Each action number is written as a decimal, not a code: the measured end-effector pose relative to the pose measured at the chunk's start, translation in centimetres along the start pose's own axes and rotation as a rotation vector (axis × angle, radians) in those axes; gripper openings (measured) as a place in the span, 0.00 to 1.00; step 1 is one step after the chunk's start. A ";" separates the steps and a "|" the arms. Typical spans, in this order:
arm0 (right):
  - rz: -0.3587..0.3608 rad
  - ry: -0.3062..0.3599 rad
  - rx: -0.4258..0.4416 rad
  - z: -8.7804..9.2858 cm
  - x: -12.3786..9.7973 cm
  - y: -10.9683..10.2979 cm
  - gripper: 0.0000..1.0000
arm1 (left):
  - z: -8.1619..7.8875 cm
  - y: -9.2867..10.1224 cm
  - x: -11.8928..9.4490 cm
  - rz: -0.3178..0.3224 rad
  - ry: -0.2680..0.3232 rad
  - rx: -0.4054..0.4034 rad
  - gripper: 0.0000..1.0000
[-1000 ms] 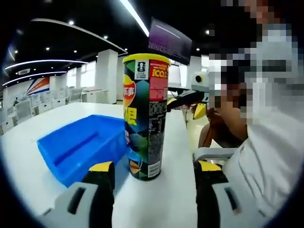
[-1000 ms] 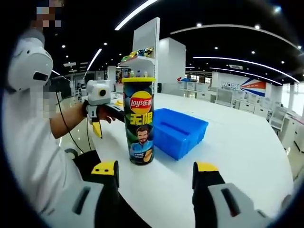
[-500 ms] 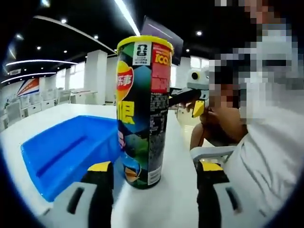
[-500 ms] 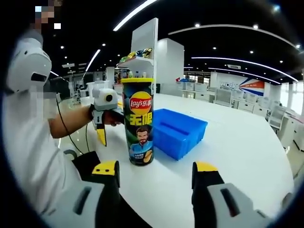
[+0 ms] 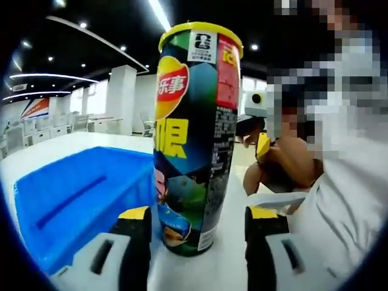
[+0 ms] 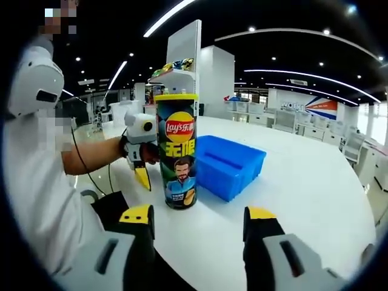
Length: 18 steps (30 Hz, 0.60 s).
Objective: Open the lid of the chip container on the table, take out the chips, place them into the box in front of the container, and close the lid
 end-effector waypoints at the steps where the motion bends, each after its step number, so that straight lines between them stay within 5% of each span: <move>1: -0.001 0.000 0.000 0.0 0.0 0.0 0.57 | 0.1 0.1 0.2 0.016 0.010 -0.007 0.62; 18: -0.057 -0.004 -0.010 0.2 1.2 -1.6 0.55 | 0.7 -0.9 1.1 0.052 0.027 0.027 0.48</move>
Point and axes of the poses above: the point that each gripper's makers call its tool centre point, and the gripper's own axes: x roughly forward along the fingers, y roughly to its right, z roughly out of its underside, the point moved 3 cm from there along -x, roughly backward along the fingers
